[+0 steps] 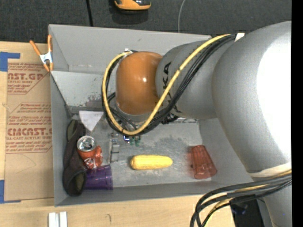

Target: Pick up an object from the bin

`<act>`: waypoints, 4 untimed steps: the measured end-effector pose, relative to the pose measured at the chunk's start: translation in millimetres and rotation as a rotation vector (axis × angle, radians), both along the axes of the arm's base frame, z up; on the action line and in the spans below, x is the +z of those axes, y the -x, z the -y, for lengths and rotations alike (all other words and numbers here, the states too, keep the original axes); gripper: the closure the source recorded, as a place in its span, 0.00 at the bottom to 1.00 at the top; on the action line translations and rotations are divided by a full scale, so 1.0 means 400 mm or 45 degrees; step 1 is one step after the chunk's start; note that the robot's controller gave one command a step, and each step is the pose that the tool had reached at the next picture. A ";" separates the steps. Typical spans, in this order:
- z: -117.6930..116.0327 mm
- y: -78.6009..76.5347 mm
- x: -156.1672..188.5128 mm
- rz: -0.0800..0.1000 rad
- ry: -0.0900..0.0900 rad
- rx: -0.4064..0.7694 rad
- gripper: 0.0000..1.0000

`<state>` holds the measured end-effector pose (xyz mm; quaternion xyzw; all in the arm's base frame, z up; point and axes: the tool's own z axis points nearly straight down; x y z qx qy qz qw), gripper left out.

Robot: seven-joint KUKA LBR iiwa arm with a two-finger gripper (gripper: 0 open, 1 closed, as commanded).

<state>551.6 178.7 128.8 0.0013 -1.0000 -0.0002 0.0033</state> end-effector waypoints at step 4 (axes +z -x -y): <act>0.018 0.077 -0.020 0.017 -0.004 0.009 0.00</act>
Offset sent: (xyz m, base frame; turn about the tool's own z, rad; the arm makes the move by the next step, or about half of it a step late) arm -0.0098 -0.1411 -0.0588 -0.1798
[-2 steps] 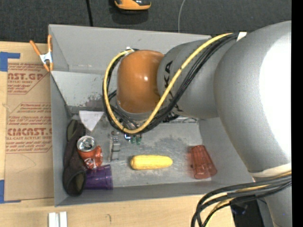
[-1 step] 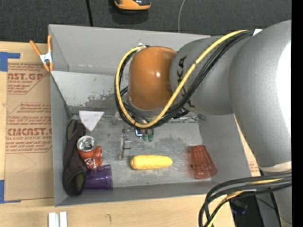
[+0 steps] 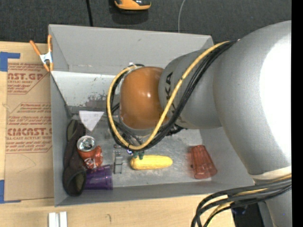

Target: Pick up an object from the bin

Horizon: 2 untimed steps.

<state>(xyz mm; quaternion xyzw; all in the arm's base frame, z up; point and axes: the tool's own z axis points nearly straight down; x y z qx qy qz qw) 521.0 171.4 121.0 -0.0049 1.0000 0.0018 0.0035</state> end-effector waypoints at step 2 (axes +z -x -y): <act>0.185 -0.015 -0.050 -0.008 0.007 -0.026 0.00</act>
Offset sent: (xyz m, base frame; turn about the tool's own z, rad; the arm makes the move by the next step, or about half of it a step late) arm 0.0021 -0.0566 -0.0234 0.0376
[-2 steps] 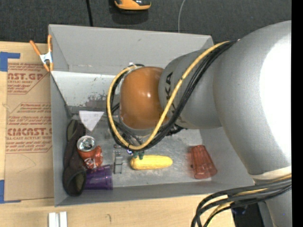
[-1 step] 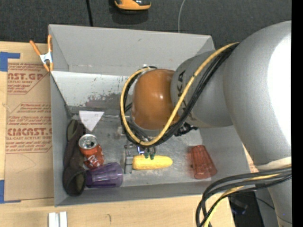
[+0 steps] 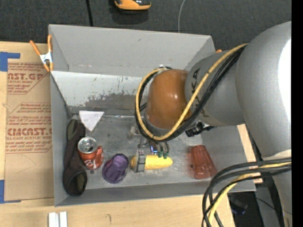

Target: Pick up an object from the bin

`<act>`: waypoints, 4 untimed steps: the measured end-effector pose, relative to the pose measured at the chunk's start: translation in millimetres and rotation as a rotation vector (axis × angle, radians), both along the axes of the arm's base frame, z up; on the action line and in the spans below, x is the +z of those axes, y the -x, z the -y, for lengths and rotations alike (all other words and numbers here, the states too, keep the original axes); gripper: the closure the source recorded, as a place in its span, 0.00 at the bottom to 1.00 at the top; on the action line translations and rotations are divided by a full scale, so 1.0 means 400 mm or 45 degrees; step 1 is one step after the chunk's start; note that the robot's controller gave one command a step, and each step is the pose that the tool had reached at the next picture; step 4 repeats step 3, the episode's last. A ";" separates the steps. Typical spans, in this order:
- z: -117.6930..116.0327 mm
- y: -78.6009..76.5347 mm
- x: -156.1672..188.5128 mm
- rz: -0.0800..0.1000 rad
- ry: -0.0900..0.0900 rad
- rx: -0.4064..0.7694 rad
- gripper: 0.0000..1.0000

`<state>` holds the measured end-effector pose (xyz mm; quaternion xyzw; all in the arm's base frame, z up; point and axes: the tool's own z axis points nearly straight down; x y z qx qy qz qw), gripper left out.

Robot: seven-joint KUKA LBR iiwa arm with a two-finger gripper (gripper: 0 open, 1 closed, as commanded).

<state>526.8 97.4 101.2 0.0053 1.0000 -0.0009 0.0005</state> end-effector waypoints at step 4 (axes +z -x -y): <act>-0.021 0.074 0.309 0.002 -0.003 0.220 1.00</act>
Offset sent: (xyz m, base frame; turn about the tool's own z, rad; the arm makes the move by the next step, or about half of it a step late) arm 0.0000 0.0000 0.0000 0.0000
